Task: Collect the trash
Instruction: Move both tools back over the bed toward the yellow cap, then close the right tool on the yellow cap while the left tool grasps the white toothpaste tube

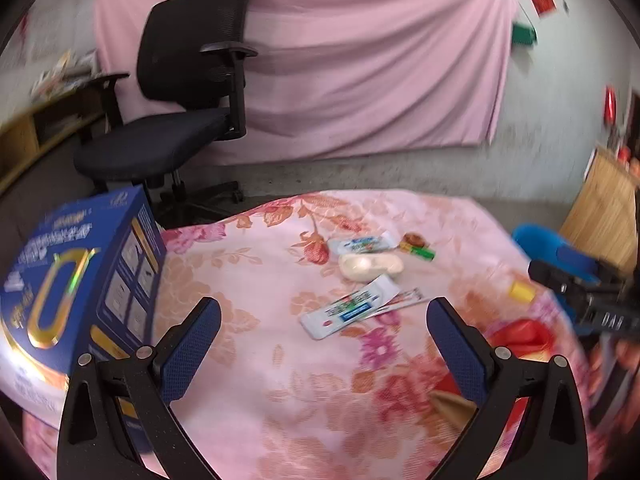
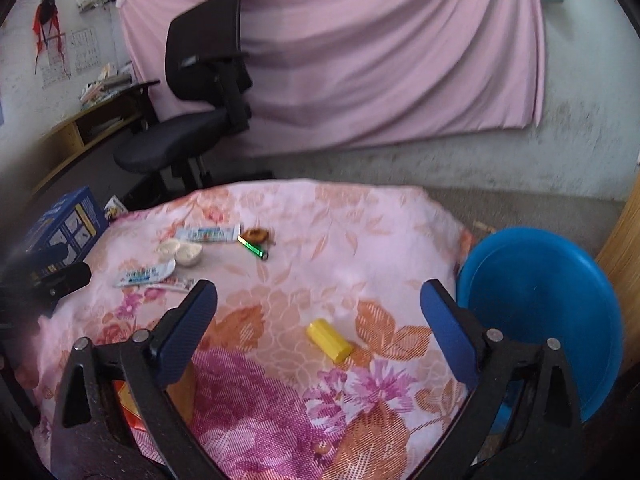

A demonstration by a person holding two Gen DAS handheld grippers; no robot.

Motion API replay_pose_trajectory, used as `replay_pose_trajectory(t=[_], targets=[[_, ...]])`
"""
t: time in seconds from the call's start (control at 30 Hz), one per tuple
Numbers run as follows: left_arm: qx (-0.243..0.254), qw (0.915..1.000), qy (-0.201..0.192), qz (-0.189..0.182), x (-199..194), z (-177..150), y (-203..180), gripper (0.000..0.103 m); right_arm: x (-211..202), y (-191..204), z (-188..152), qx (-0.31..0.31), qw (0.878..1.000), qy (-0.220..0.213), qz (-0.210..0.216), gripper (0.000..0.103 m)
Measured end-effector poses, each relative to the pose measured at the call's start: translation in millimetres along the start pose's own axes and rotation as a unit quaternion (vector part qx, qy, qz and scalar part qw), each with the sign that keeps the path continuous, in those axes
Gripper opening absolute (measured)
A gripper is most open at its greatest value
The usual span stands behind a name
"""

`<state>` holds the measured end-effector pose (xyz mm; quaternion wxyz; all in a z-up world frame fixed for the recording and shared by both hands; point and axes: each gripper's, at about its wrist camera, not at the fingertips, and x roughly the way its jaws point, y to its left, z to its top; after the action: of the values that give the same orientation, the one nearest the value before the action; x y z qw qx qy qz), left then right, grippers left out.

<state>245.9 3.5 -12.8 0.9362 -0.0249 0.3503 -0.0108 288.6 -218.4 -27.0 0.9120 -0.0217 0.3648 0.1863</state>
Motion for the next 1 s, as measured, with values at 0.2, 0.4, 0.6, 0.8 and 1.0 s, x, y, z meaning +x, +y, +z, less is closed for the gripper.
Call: replay_pose_trajectory(t=[0.2,0.4,0.6,0.8,1.0], targets=[[0.032,0.9987,0.038,-0.011,15.2,-1.6,-2.2,0.094,17.9,-7.5,-6.1,0.014,0.998,0.067,0.007,0.099],[0.100,0.9933,0.057,-0.006,34.5,-6.8,-13.9,0.087,34.5,-14.4,-8.4,0.030,0.992,0.112,0.044,0.074],[0.068,0.9935,0.088,-0.024,63.6,5.9,1.0,0.071,38.0,-9.1,-9.8,0.020,0.989,0.126,0.081,0.064],[0.093,0.9868,0.123,-0.050,76.7,5.8,3.6,0.056,40.0,4.2,-10.2,-0.011,0.986,0.136,0.093,0.056],[0.093,0.9847,0.131,-0.069,74.9,5.4,2.1,0.029,41.8,6.8,-9.9,-0.014,0.982,0.137,0.128,0.039]])
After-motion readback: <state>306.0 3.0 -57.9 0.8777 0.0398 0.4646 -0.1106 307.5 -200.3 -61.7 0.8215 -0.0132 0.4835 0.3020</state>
